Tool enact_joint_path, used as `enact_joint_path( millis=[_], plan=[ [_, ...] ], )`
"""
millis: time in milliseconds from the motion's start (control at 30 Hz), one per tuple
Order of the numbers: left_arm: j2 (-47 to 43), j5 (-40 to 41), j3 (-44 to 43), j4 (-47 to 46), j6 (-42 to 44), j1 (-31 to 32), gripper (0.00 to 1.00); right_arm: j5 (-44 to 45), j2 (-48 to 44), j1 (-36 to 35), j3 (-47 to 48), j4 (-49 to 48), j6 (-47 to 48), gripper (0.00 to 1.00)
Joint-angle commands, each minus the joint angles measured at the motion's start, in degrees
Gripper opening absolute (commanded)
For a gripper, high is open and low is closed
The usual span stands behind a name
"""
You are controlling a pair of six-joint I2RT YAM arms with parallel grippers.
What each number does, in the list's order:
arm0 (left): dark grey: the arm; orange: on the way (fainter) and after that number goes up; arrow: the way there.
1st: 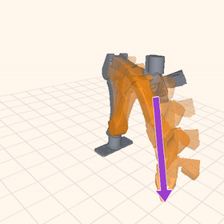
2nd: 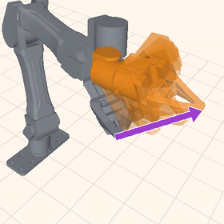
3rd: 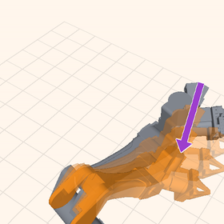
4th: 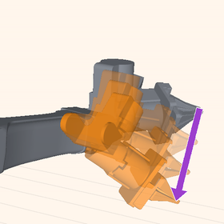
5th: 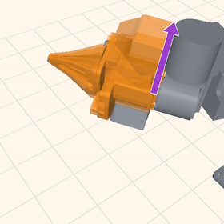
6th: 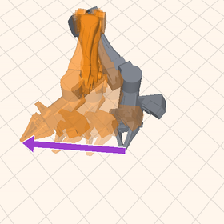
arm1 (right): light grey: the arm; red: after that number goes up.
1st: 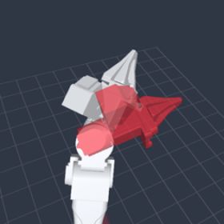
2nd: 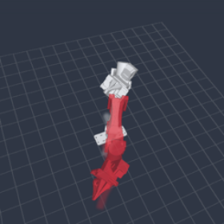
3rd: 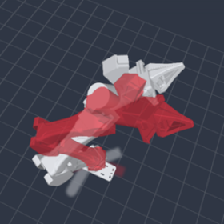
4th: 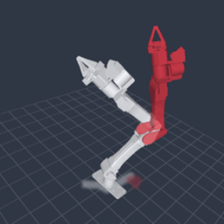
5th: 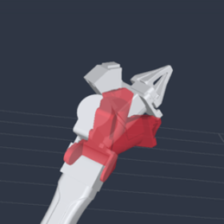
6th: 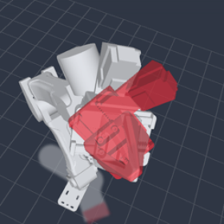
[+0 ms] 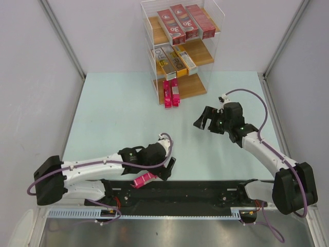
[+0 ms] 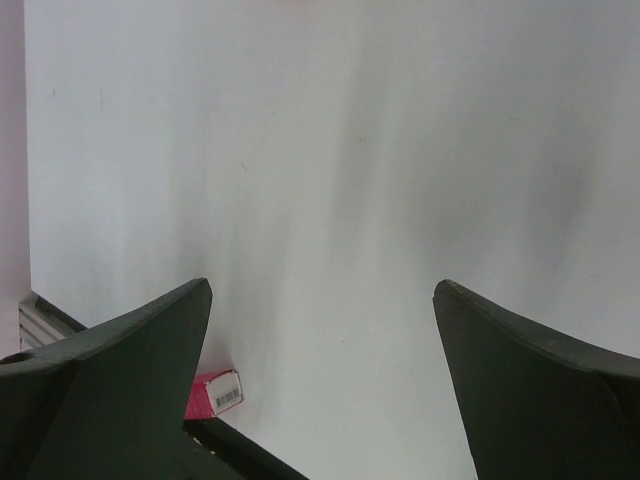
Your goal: Place and organize the toothpastes onto the shelf
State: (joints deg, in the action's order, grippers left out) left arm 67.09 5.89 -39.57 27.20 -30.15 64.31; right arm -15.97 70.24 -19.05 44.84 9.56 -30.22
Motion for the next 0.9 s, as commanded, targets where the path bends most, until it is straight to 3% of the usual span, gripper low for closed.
enact_joint_path(
  millis=[0, 233, 700, 867],
  plan=[
    [1.81, 5.35, -2.26, 1.89, -2.63, 1.16, 1.0, -1.96, -2.12, 1.38, -1.07, 1.34, 1.39, 1.0],
    [3.66, 6.15, -0.6, 0.93, -2.19, 1.16, 0.97, -3.37, -3.18, 2.79, -1.6, 1.6, 1.56, 1.0],
    [13.68, 4.39, -2.61, -0.49, 0.36, 1.25, 0.58, -4.95, -4.85, 4.55, -1.95, 2.57, 1.65, 1.0],
    [11.93, 5.89, -4.9, 0.31, 0.62, 1.25, 0.43, -5.57, -5.11, 4.72, -2.04, 2.92, 1.74, 1.0]
  ],
)
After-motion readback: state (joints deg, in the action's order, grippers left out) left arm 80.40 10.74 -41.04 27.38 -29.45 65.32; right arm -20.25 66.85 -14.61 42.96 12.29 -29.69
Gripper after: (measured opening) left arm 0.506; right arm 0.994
